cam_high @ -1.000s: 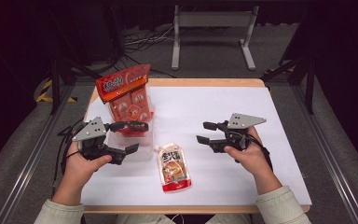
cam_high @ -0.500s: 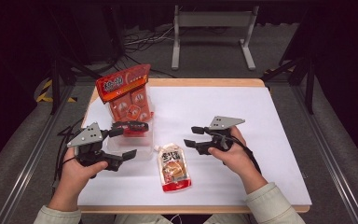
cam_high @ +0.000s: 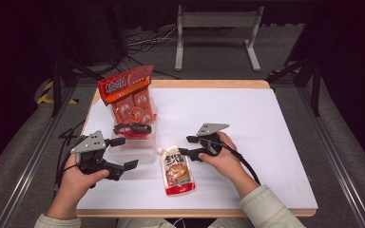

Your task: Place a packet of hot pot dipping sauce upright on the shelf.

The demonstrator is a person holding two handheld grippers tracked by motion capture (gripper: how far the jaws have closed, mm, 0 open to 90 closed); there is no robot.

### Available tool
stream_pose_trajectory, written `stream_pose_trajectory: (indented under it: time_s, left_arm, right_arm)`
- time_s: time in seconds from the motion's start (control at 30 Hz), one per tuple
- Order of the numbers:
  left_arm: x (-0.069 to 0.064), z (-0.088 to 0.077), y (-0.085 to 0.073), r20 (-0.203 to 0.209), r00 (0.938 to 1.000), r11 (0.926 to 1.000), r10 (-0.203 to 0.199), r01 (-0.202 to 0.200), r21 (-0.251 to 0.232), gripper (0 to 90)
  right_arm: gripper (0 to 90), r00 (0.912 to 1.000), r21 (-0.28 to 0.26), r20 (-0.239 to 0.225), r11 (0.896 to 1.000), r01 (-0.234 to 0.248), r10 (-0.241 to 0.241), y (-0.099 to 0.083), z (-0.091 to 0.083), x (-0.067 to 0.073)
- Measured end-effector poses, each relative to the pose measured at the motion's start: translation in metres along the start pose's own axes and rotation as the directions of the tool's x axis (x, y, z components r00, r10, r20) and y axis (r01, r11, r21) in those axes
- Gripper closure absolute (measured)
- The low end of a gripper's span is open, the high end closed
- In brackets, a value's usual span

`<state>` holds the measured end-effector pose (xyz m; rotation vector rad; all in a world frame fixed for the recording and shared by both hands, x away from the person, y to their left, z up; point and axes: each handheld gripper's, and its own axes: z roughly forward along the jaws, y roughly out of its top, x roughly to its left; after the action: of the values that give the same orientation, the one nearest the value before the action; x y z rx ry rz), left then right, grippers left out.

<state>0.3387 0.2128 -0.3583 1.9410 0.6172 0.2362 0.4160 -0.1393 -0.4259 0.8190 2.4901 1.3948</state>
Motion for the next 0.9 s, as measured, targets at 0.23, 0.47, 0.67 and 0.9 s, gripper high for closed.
stream_pose_trajectory:
  time_s: [0.23, 0.47, 0.67, 0.9]
  left_arm:
    - [0.000, -0.002, -0.001, -0.021, 0.9998, 0.9999, -0.006, 0.006, 0.009, 9.7]
    - [-0.001, -0.004, -0.003, -0.018, 0.9998, 1.0000, -0.004, 0.004, -0.004, 8.5]
    - [0.000, -0.003, -0.005, -0.019, 0.9998, 0.9999, 0.003, -0.003, -0.011, 8.2]
    - [0.000, 0.000, -0.006, -0.015, 0.9999, 1.0000, 0.003, -0.003, -0.003, 8.0]
  right_arm:
    - [39.1, 0.9996, 0.046, -0.002, 0.999, -0.028, 0.028, -0.007, 0.013, -0.002]
    - [38.0, 0.9982, 0.080, -0.017, 0.995, -0.057, 0.058, -0.013, 0.028, -0.002]
    - [34.4, 0.9980, 0.099, -0.030, 0.994, -0.053, 0.056, -0.012, 0.030, -0.002]
    - [31.8, 0.9995, 0.114, -0.023, 0.993, -0.021, 0.024, -0.011, 0.032, 0.001]
